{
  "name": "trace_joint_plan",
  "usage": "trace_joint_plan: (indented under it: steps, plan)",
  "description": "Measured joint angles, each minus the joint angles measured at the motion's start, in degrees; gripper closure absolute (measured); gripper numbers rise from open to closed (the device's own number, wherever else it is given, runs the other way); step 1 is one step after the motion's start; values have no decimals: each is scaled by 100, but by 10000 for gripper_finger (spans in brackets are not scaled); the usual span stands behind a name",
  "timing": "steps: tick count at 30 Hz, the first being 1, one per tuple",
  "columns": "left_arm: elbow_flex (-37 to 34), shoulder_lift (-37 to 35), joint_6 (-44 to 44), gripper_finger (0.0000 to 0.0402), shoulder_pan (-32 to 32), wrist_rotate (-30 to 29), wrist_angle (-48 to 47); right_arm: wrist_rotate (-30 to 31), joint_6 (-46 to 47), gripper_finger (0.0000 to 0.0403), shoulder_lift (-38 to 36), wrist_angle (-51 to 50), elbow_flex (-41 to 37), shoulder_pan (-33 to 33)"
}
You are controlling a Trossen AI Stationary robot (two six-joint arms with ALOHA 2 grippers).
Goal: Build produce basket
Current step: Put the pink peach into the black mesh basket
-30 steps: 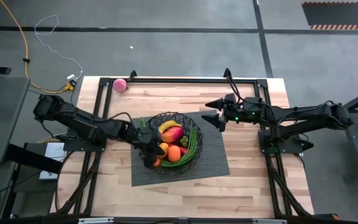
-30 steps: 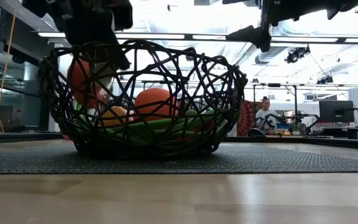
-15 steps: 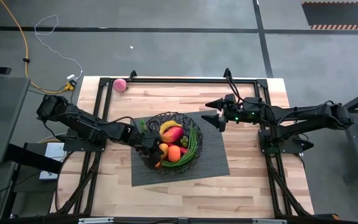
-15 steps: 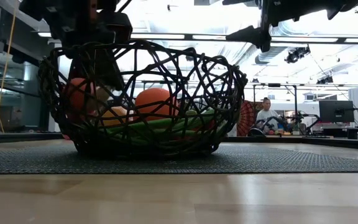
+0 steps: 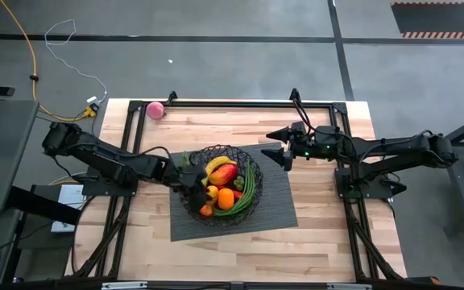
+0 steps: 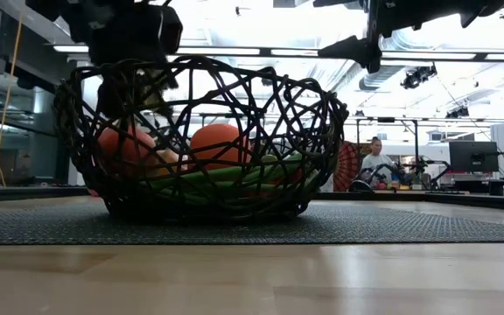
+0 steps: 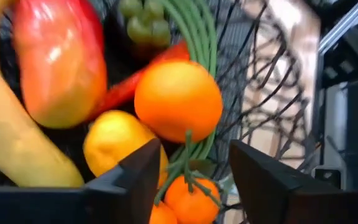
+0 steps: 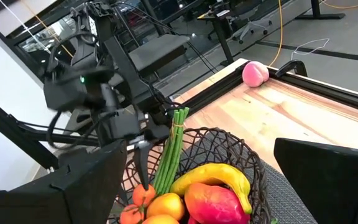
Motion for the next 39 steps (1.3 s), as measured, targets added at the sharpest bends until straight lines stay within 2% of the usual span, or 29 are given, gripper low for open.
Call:
trace_joint_plan:
  steps: [4, 10, 15, 22, 30, 39]
  plan:
    - [-1, -488, 155, 190, 316, 81, -156, 0, 16, 13, -2, 8, 0, 2]
    - [127, -1658, 634, 185, 1100, 160, -112, 0, 18, 13, 0, 73, 0, 1]
    - [379, -2695, 1491, 184, 1567, -195, 294, 0, 18, 13, 0, 207, 0, 2]
    - [387, -3782, 2718, 186, 1812, -740, 621, -2, -10, 13, -1, 238, 0, 2]
    - [385, -3926, 2940, 184, 1810, -909, 548, -2, -23, 13, 0, 240, 0, 1]
    - [382, -3723, 2942, 184, 1786, -610, 463, -4, -25, 13, 0, 241, 0, 2]
